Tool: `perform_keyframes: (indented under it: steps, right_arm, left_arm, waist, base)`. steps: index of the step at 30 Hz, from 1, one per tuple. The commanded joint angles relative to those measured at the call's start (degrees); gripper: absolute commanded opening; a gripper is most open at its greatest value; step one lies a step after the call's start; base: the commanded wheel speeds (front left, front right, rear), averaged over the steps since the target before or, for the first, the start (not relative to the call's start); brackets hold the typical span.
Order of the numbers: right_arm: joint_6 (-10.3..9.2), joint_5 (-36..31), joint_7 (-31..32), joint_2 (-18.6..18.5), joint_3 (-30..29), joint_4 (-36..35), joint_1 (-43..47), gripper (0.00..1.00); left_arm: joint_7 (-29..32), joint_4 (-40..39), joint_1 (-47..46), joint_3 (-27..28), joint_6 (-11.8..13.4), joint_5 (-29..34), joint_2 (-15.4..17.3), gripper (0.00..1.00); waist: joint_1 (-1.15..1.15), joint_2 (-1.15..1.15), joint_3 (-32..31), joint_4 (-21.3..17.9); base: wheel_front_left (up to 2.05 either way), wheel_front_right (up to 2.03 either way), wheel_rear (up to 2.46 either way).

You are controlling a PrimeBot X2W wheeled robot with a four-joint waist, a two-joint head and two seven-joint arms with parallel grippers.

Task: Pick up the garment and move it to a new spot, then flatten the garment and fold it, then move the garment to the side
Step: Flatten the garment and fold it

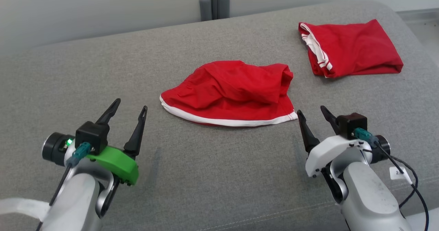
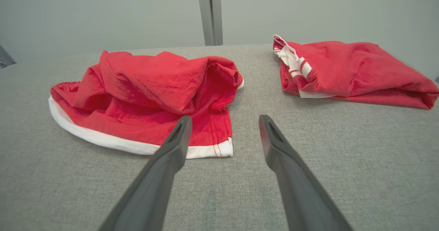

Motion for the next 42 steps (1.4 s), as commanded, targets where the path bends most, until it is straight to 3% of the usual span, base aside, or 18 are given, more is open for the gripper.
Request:
perform_keyframes:
  steps: [1,12,17,30,42]
  right_arm:
    - [-0.08,-0.02,-0.43,-0.18,0.44,1.66,-1.95,1.00]
    - [-0.08,3.39,-2.86,-0.16,5.76,14.83,-13.65,1.00]
    - [-0.08,6.62,-3.66,-0.17,9.53,18.46,-16.57,1.00]
    - [-0.08,16.27,-4.09,-0.16,21.49,19.70,-21.18,1.00]
    - [-0.08,19.06,-4.13,-0.14,25.15,19.72,-23.48,1.00]
  left_arm:
    - [0.69,1.05,-2.68,-2.06,-0.09,-2.77,1.52,1.00]
    - [6.43,5.88,-19.34,-26.72,-0.11,-23.90,13.67,1.00]
    - [7.10,6.74,-25.07,-36.36,-0.12,-30.44,17.65,1.00]
    - [4.76,14.47,-35.46,-50.49,-0.11,-38.88,20.34,1.00]
    - [3.21,18.56,-38.57,-54.78,-0.12,-44.16,18.98,1.00]
  waist:
    - [0.00,0.00,3.04,-1.52]
    - [0.00,0.00,9.51,-3.83]
    - [0.00,0.00,11.04,-5.26]
    - [0.00,0.00,14.58,-8.17]
    - [0.00,0.00,17.62,-8.09]
  base:
    - [0.00,0.00,0.00]
    - [0.00,0.00,0.00]
    - [0.00,0.00,0.00]
    - [0.00,0.00,0.00]
    - [0.00,0.00,0.00]
